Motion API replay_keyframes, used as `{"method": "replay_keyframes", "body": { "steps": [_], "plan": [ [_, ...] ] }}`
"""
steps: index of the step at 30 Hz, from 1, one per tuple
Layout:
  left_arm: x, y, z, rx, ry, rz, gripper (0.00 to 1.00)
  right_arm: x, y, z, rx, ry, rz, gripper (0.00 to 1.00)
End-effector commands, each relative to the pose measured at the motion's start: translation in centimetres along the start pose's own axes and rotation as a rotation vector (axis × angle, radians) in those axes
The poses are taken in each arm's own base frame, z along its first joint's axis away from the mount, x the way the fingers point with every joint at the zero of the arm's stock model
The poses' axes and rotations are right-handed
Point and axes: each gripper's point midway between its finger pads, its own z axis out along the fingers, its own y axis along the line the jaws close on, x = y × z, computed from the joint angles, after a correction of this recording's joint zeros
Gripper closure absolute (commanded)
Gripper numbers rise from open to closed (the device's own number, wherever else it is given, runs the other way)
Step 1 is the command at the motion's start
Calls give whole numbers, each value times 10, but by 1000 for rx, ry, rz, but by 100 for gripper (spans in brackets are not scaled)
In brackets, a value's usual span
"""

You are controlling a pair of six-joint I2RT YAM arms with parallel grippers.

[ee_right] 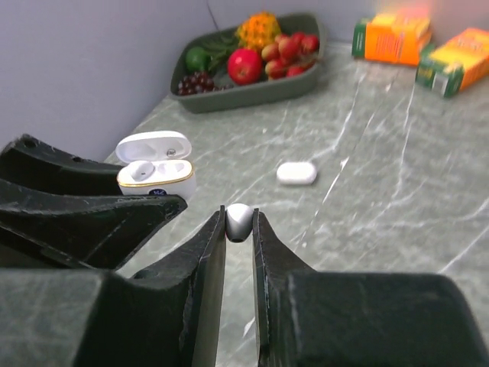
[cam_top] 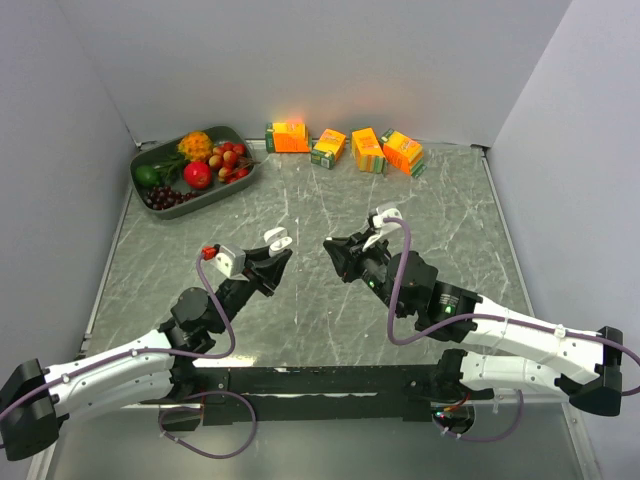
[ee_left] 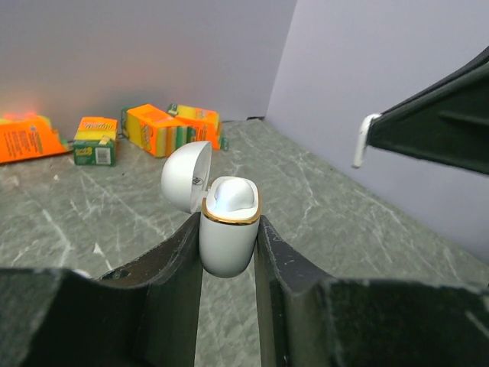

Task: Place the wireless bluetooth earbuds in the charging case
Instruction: Place the earbud in the charging case.

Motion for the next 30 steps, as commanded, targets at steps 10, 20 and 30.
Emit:
{"method": "replay_keyframes", "body": {
  "steps": [10, 20, 30],
  "plan": [
    [-50, -23, 24, 128, -189, -96, 99, -72, 28, -1, -116, -317, -18, 100],
    [-47, -43, 21, 240, -192, -122, 99, -57, 45, 13, -172, -283, -13, 100],
    [-45, -50, 25, 280, -186, -120, 99, -52, 51, 17, -191, -265, -15, 100]
  ]
}}
